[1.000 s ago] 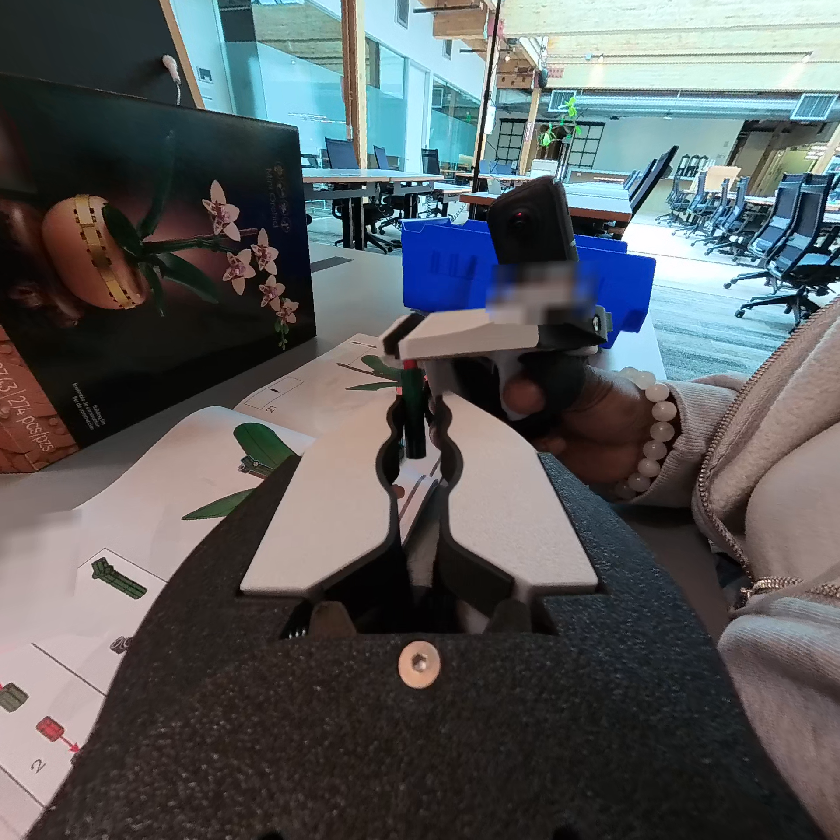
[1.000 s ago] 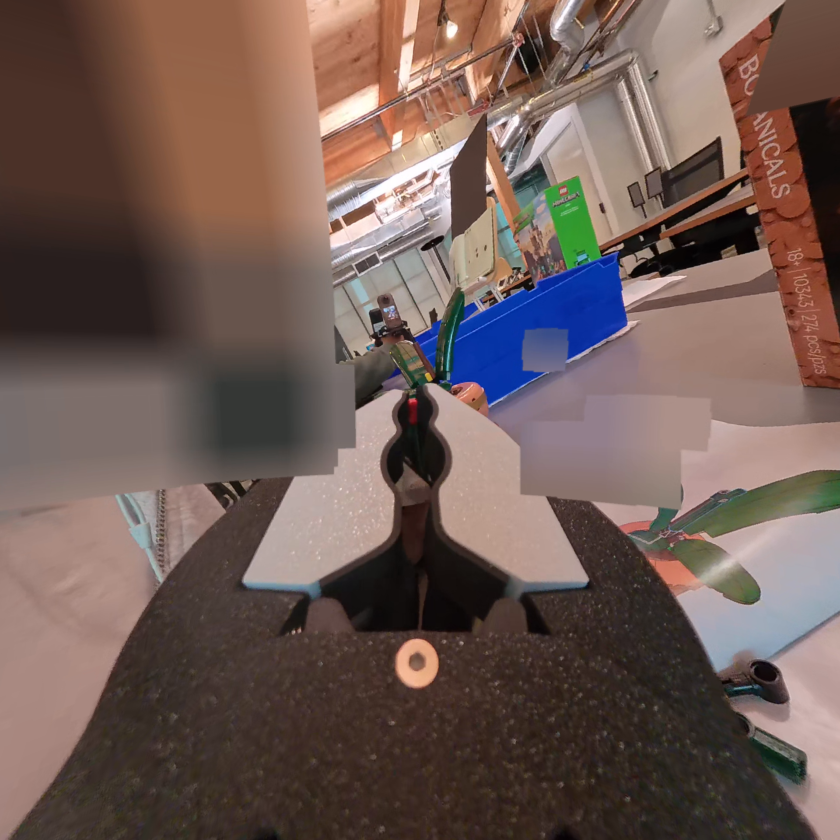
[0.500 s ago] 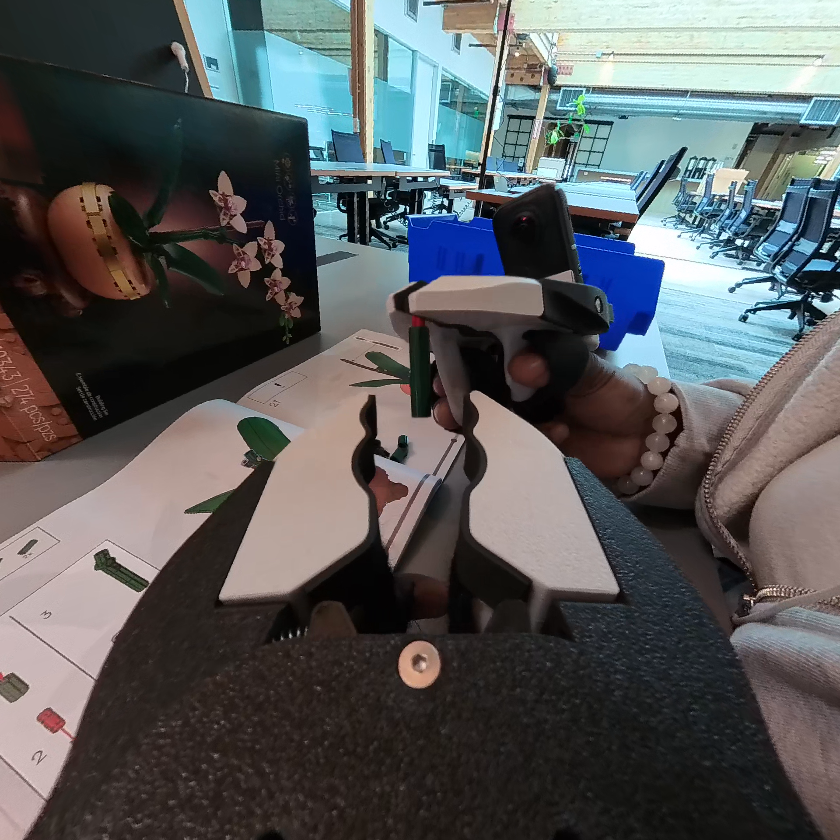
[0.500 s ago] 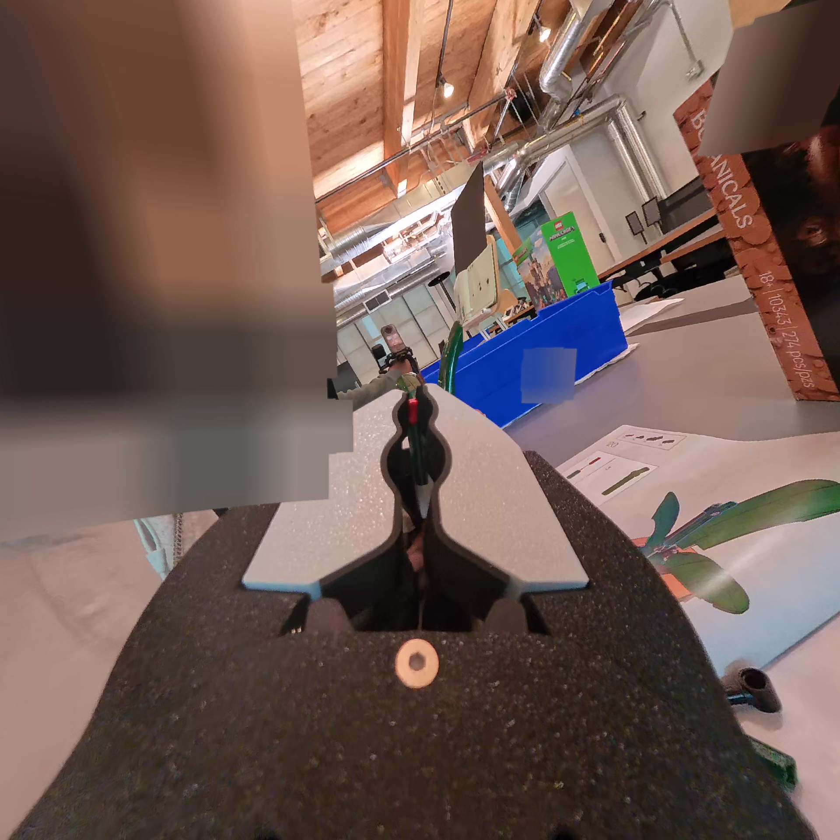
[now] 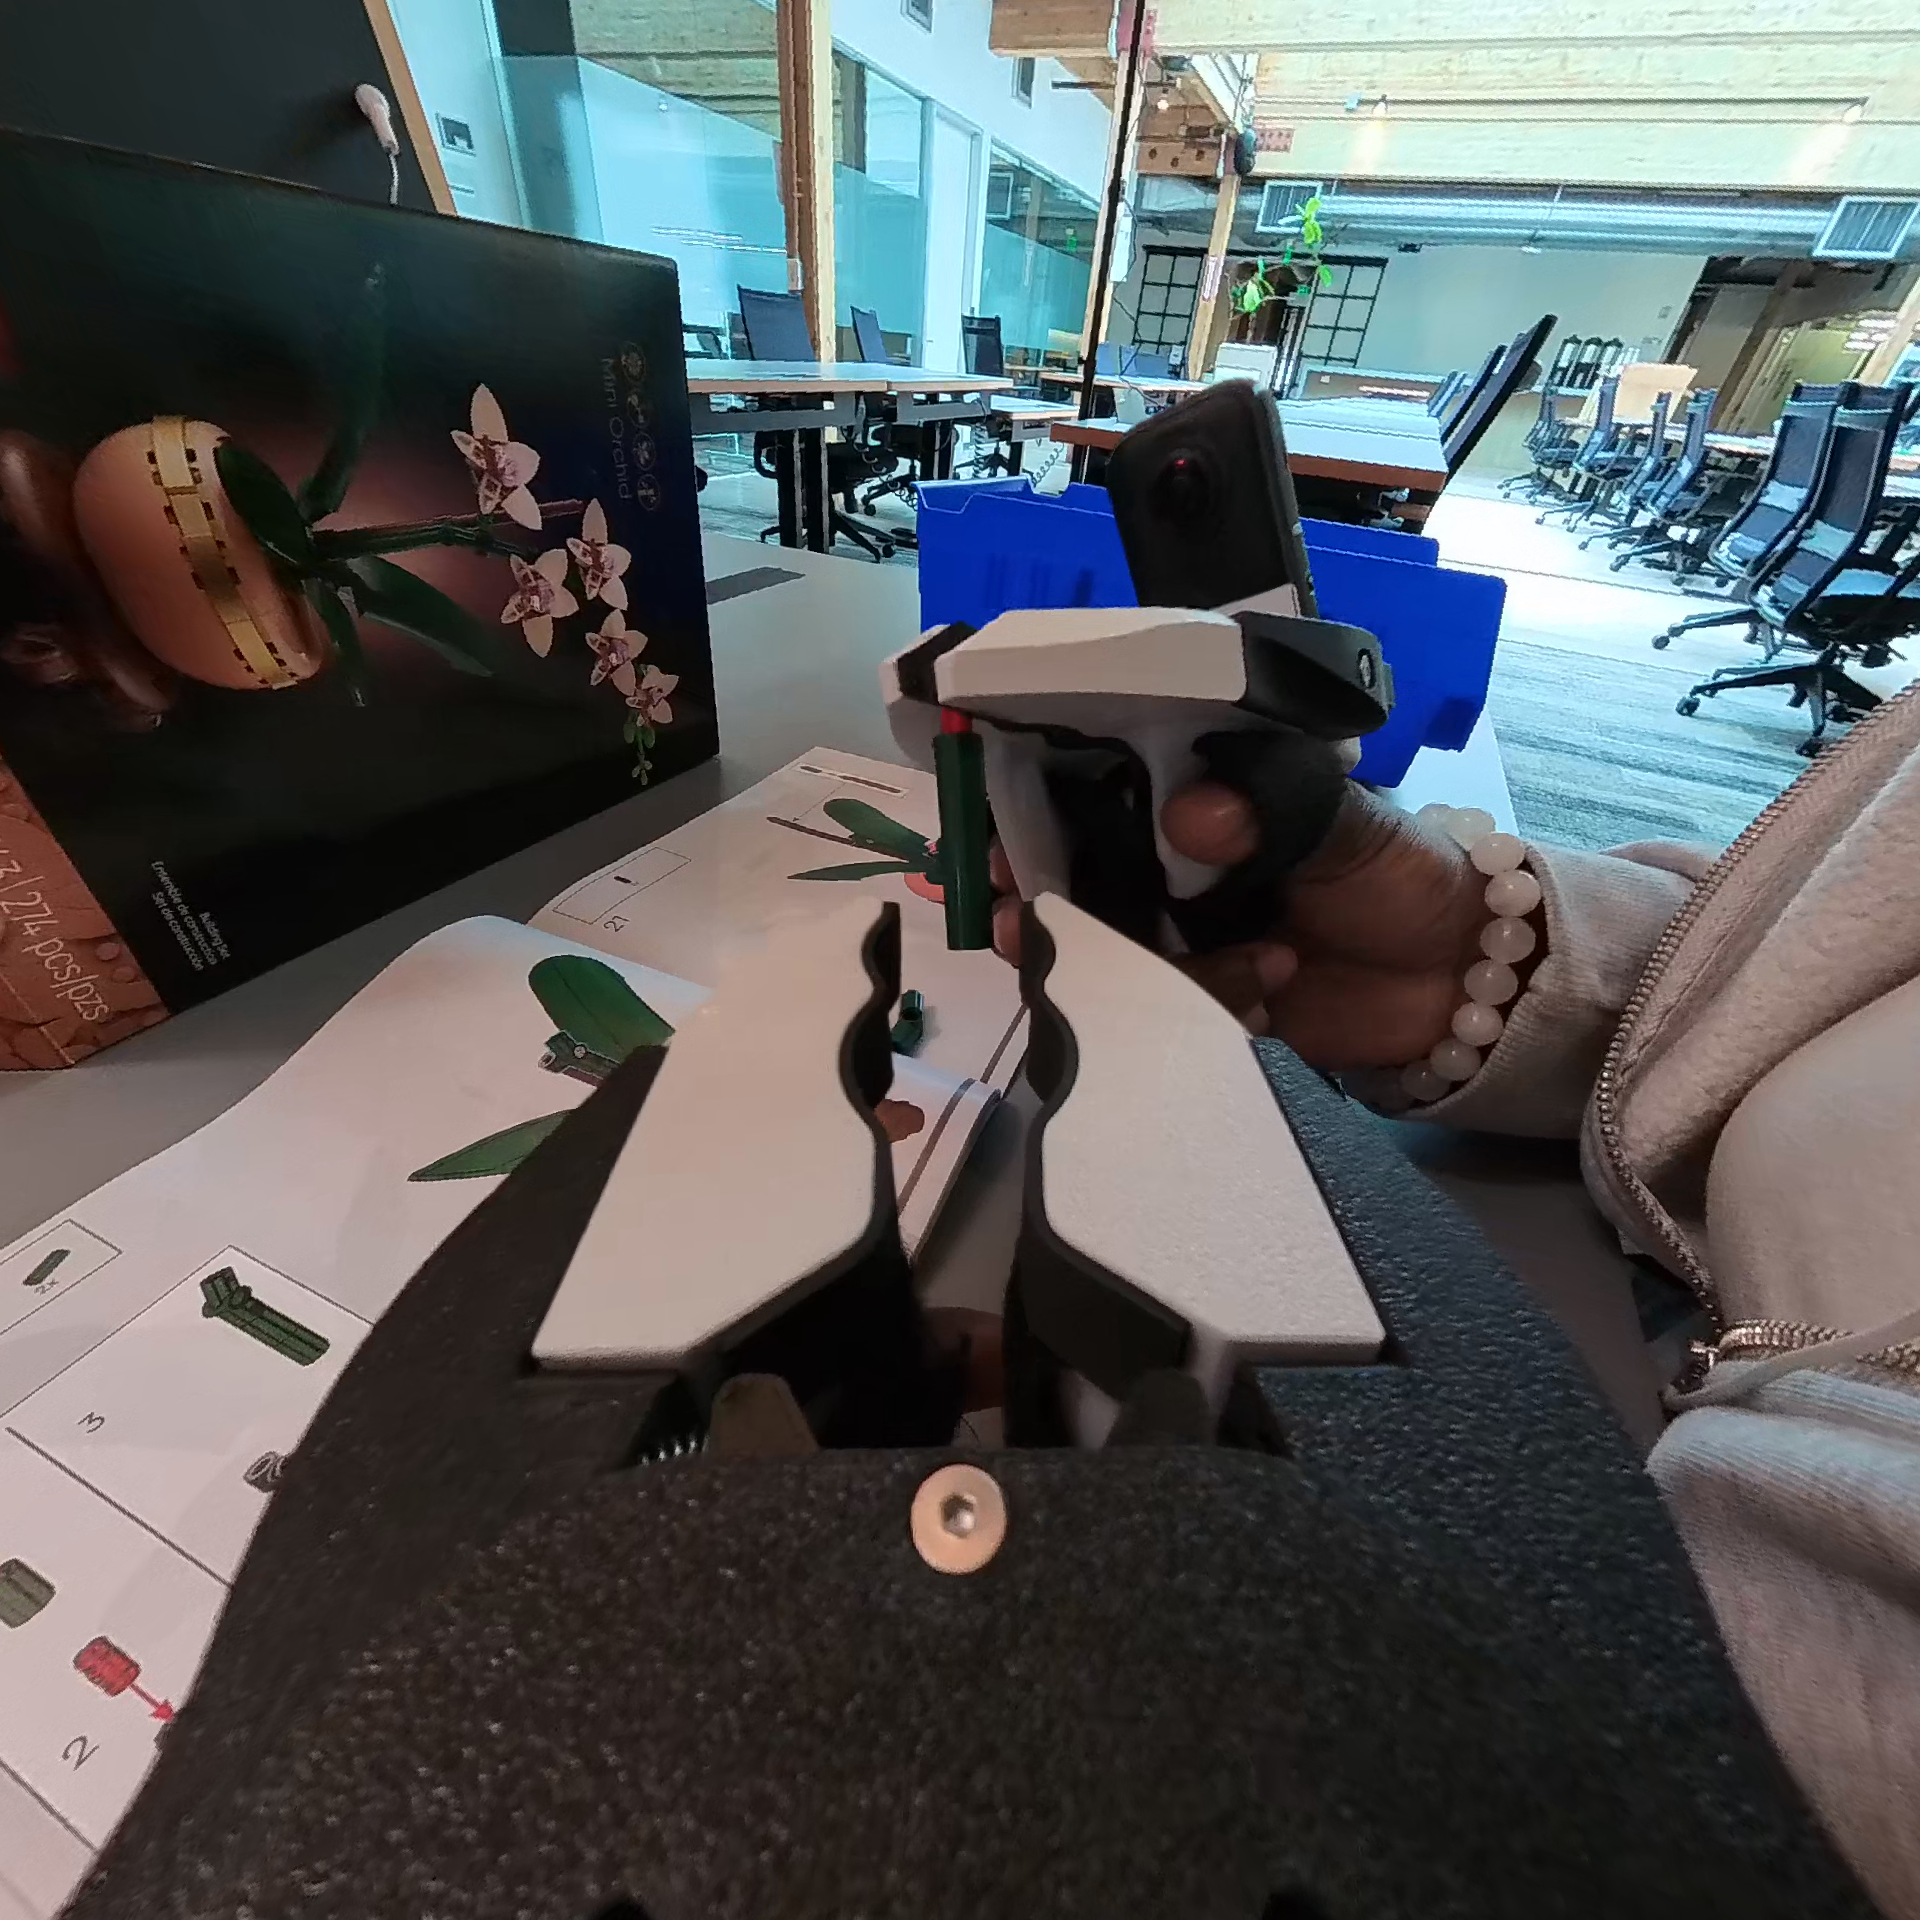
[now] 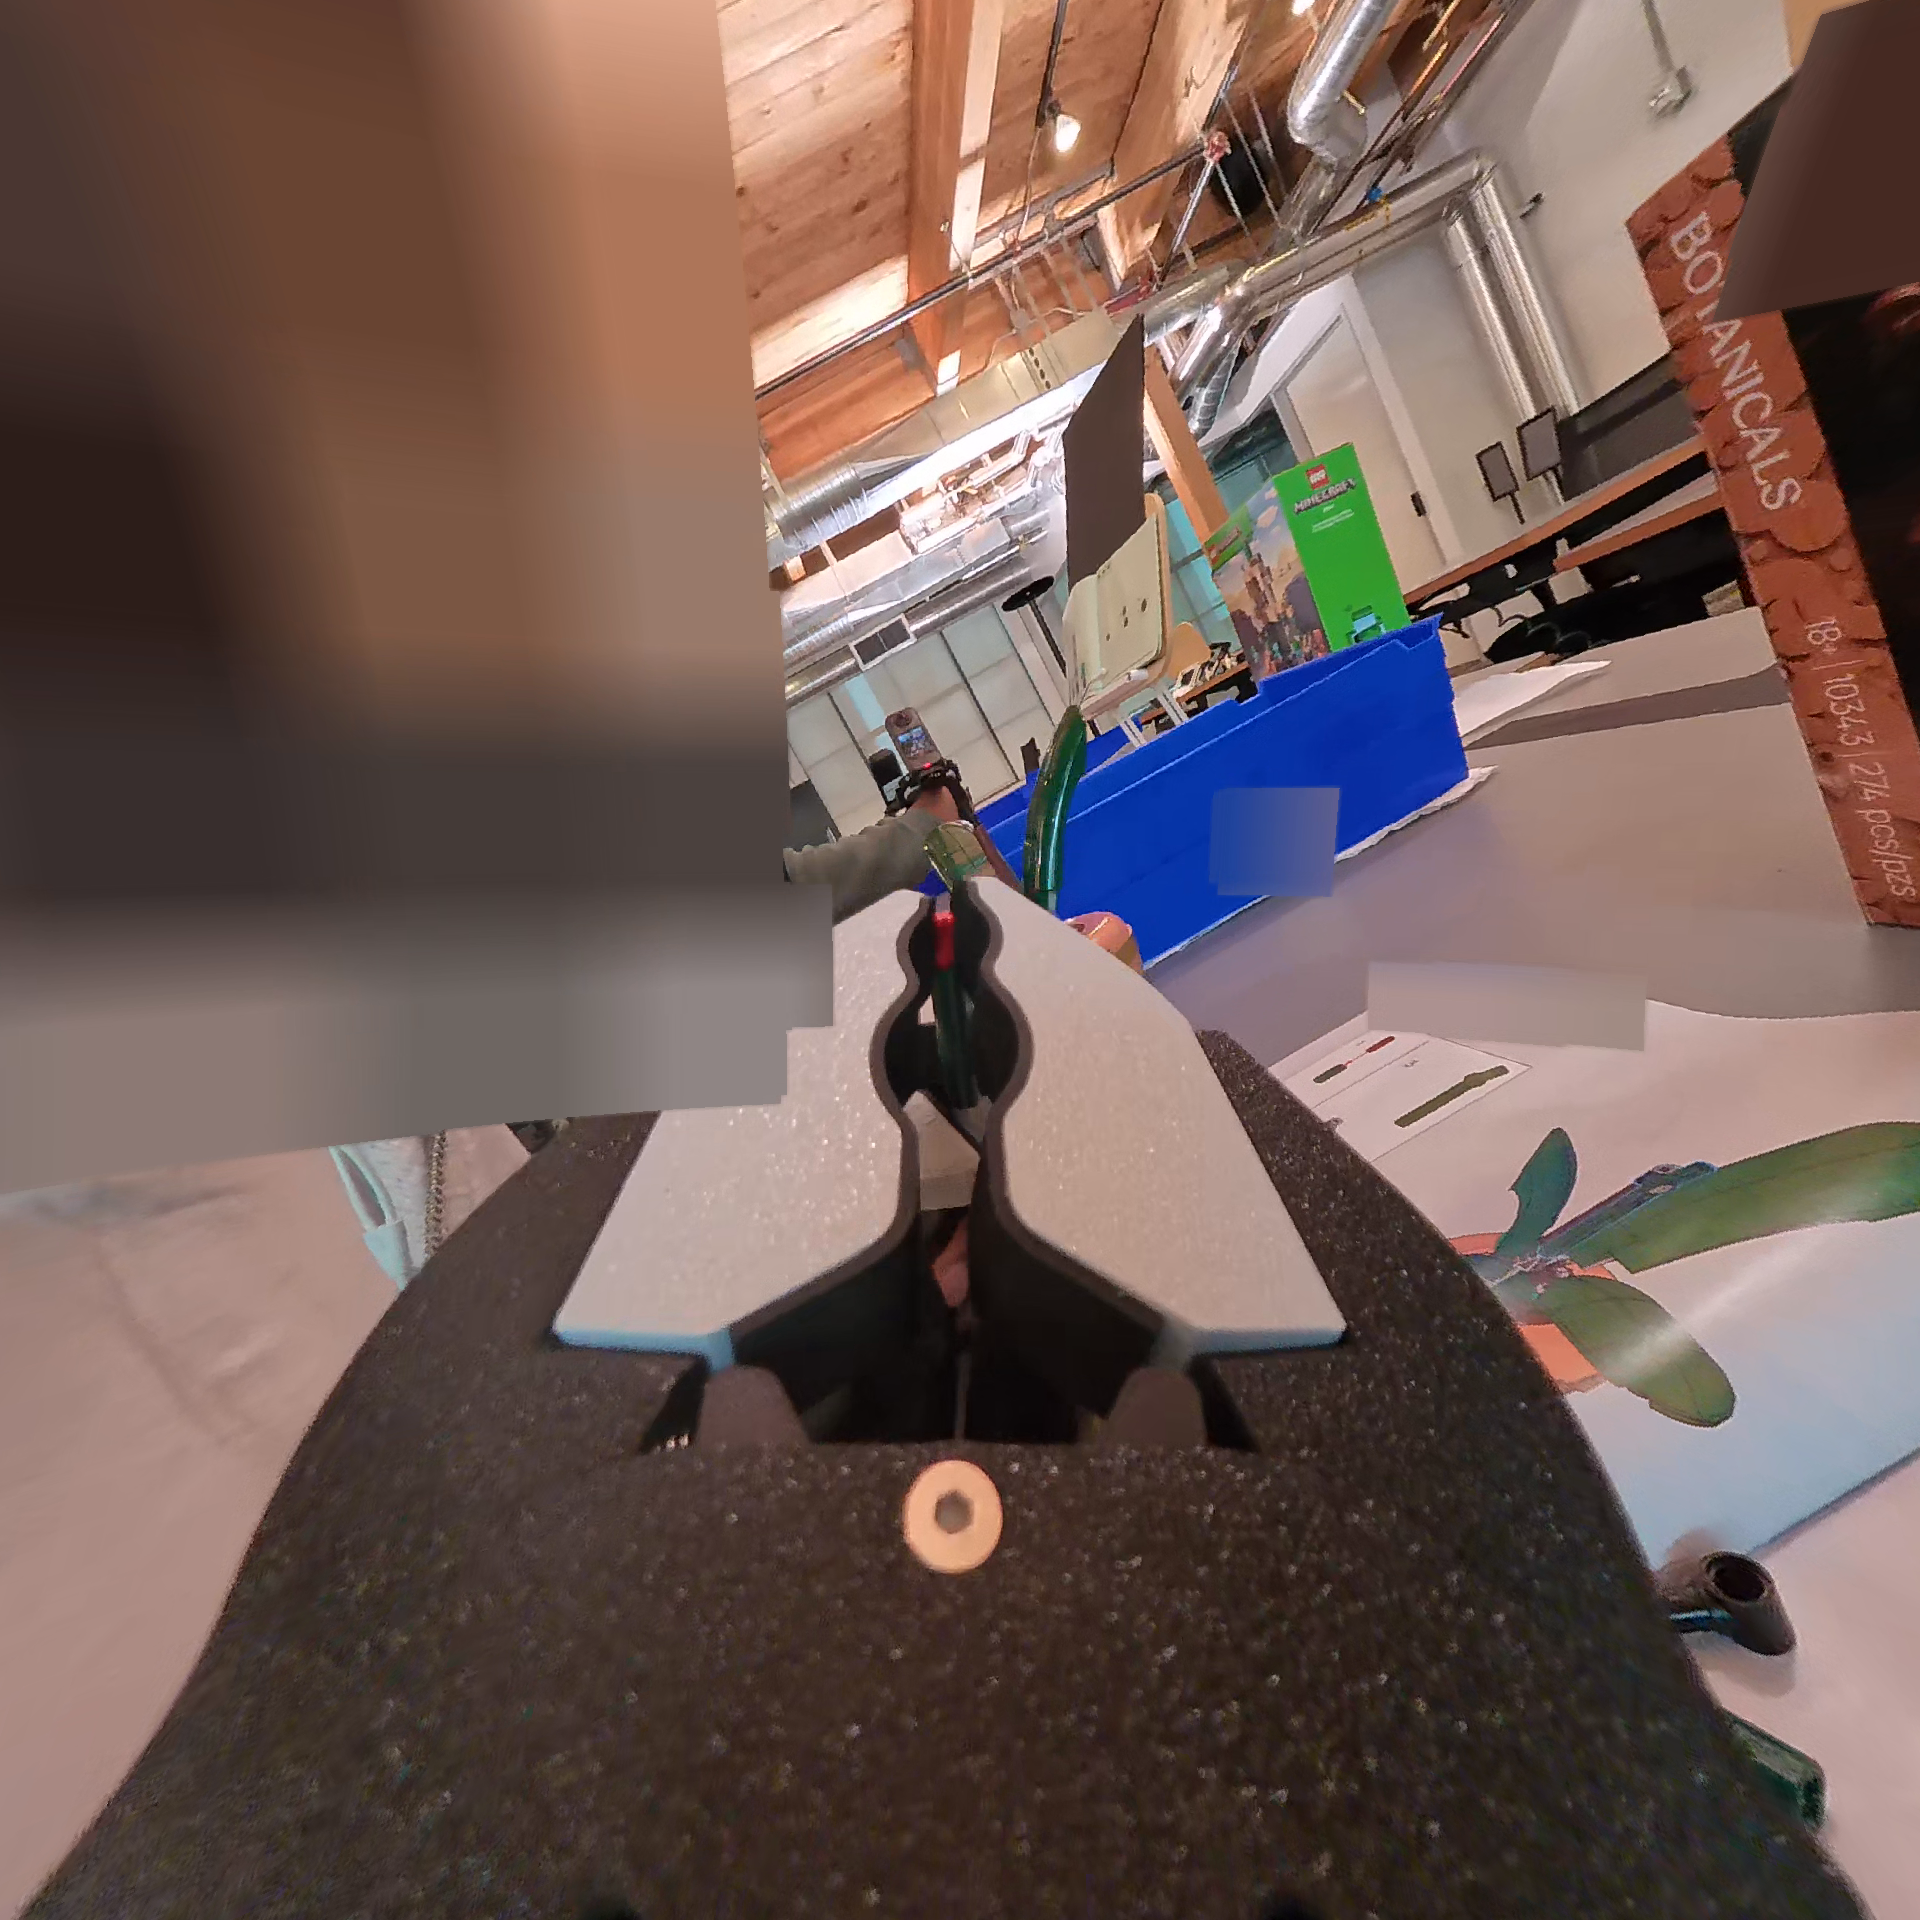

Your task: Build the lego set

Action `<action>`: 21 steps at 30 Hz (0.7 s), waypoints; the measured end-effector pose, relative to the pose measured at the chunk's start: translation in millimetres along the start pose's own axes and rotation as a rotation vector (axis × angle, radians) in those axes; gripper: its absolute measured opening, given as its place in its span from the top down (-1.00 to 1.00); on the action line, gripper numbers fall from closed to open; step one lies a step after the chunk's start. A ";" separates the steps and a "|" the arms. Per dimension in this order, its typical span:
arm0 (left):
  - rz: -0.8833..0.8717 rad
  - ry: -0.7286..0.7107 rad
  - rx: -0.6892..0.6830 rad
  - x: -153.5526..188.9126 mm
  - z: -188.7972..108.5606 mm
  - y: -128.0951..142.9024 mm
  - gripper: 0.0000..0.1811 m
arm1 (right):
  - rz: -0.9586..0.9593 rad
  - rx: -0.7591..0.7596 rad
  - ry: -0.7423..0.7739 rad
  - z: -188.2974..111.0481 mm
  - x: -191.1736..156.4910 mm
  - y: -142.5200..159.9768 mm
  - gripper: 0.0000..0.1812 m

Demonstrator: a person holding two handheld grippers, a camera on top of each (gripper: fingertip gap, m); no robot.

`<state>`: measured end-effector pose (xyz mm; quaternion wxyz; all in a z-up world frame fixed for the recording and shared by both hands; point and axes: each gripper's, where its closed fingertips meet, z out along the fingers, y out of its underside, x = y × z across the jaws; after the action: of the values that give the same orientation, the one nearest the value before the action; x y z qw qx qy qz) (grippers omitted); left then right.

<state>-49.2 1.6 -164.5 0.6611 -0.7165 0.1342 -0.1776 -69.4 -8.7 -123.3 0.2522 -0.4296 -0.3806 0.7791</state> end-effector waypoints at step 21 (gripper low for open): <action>0.000 0.011 -0.001 1.2 -0.2 0.1 0.94 | -0.020 -0.050 -0.004 1.4 -2.1 4.6 0.98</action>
<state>-48.2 0.9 -164.5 0.6599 -0.7160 0.1378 -0.1814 -69.9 -13.5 -125.6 0.2482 -0.4302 -0.4046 0.7678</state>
